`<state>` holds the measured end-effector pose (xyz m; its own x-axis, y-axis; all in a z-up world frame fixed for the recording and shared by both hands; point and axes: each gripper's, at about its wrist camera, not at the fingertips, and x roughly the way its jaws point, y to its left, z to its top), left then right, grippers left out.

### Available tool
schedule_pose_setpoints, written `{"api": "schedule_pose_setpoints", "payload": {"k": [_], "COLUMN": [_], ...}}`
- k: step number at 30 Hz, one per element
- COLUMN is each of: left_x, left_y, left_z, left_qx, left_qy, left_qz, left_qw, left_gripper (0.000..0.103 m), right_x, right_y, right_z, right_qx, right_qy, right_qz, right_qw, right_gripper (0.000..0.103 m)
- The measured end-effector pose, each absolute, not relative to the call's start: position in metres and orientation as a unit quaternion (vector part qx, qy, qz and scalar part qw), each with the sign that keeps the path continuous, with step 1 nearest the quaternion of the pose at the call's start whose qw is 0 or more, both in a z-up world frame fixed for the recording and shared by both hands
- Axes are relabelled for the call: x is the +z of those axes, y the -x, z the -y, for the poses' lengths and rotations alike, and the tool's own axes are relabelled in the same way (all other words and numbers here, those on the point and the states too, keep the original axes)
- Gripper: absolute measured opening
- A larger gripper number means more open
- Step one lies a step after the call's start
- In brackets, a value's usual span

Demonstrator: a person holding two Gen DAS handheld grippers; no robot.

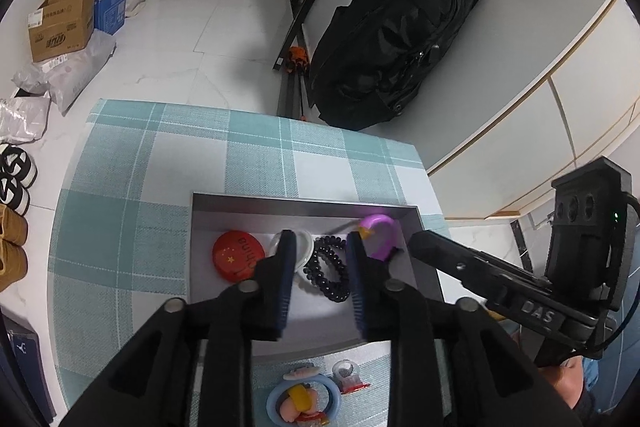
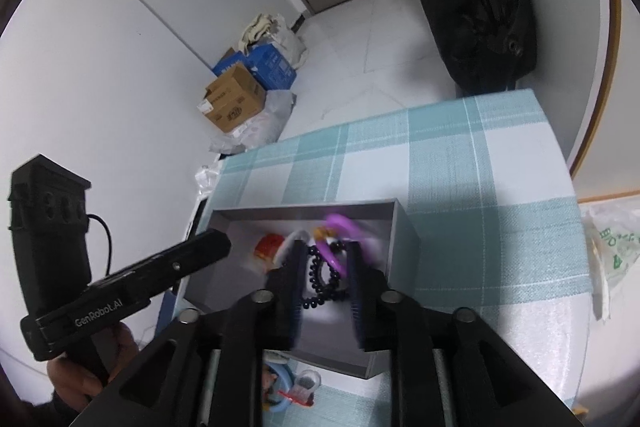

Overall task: Organize jewelry
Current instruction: 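Carry the purple ring over the gray box and open the right gripper, then withdraw the right gripper from the box toward the red toy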

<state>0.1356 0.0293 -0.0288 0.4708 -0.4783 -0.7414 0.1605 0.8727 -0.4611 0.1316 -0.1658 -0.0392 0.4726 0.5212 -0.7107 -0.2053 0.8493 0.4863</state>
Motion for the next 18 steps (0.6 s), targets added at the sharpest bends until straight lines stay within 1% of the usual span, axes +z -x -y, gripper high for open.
{"api": "schedule_pose_setpoints", "payload": {"k": [1,3,4,5,8,10,13,14,18], "left_x": [-0.028,-0.026,-0.024,-0.024,-0.02,-0.02,-0.019,-0.019,-0.018], "left_y": [-0.135,-0.131,-0.129,-0.128,-0.123,-0.119,-0.113,-0.111,-0.097], "left_z": [-0.03,-0.032,-0.033,-0.033,-0.035,-0.038,-0.043,-0.045,-0.047], "left_qx": [-0.19,-0.188,-0.188,-0.189,-0.184,-0.178,-0.172,-0.172,-0.168], "left_qy": [0.168,0.171,0.172,0.171,0.161,0.157,0.16,0.161,0.151], "left_qz": [-0.477,-0.47,-0.467,-0.465,-0.459,-0.455,-0.451,-0.449,-0.442], "left_qw": [0.842,0.845,0.847,0.848,0.854,0.858,0.861,0.862,0.868], "left_gripper": [0.037,0.049,0.052,0.052,0.053,0.054,0.055,0.055,0.062], "right_x": [-0.036,-0.032,-0.03,-0.028,-0.023,-0.02,-0.016,-0.015,-0.011], "right_y": [-0.129,-0.126,-0.124,-0.122,-0.116,-0.112,-0.105,-0.103,-0.093], "right_z": [0.167,0.167,0.167,0.167,0.169,0.171,0.171,0.171,0.167], "right_qx": [0.218,0.219,0.22,0.22,0.221,0.221,0.221,0.222,0.227], "right_qy": [-0.166,-0.16,-0.156,-0.152,-0.145,-0.142,-0.137,-0.136,-0.124], "right_qz": [-0.459,-0.452,-0.449,-0.446,-0.435,-0.428,-0.421,-0.418,-0.408], "right_qw": [0.845,0.85,0.852,0.854,0.861,0.865,0.869,0.87,0.876], "right_gripper": [0.037,0.039,0.043,0.047,0.053,0.055,0.066,0.067,0.072]}}
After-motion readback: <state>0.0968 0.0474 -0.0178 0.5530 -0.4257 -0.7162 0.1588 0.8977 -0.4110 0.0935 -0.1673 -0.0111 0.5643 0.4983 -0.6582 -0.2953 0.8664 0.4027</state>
